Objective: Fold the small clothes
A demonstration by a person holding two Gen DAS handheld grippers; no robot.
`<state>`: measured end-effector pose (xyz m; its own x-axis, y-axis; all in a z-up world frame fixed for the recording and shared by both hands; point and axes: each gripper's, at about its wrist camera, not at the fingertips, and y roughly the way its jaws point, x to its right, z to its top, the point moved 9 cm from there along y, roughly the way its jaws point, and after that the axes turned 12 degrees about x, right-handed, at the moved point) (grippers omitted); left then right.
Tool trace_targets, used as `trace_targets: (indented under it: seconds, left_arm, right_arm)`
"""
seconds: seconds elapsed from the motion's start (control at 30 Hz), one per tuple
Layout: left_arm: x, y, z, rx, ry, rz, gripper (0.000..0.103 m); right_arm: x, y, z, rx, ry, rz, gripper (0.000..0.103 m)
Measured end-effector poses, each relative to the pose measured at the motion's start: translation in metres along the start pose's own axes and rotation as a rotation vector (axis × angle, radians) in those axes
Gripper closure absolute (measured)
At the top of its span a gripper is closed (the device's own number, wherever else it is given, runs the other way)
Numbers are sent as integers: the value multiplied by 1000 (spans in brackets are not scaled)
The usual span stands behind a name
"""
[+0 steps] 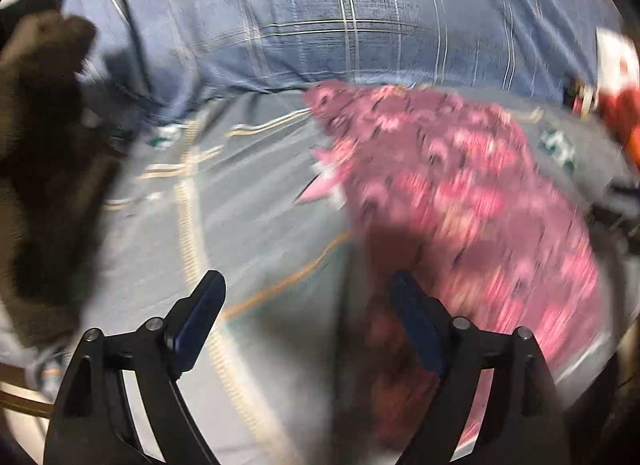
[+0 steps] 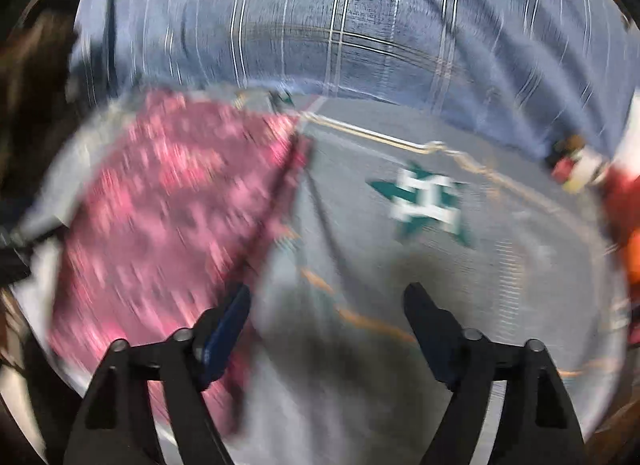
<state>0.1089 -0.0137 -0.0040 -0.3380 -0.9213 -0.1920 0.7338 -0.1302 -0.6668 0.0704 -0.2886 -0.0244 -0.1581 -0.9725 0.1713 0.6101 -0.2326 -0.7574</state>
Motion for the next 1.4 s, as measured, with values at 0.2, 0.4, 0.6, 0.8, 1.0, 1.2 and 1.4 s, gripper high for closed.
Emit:
trace_targets:
  seconds: [0.2, 0.4, 0.6, 0.8, 1.0, 1.2, 1.4]
  left_arm:
    - [-7, -22, -53, -41, 26, 27, 18]
    - [-1, -45, -71, -13, 68, 54, 18]
    - [15, -61, -85, 3, 77, 15, 18]
    - [32, -74, -88, 9, 32, -59, 18]
    - [49, -89, -86, 45, 76, -96, 18]
    - [70, -96, -91, 41, 100, -141, 18]
    - [92, -100, -93, 25, 95, -198, 18]
  right_arm:
    - [5, -30, -45, -32, -94, -62, 21]
    - [-9, -58, -56, 35, -112, -85, 14]
    - [-27, -81, -60, 121, -164, -107, 14]
    - [-34, -97, -66, 167, -169, -107, 13]
    - [-33, -99, -79, 153, -127, -101, 12]
    - [-27, -97, -86, 130, -88, -105, 12]
    - [-23, -95, -91, 115, -58, -102, 12]
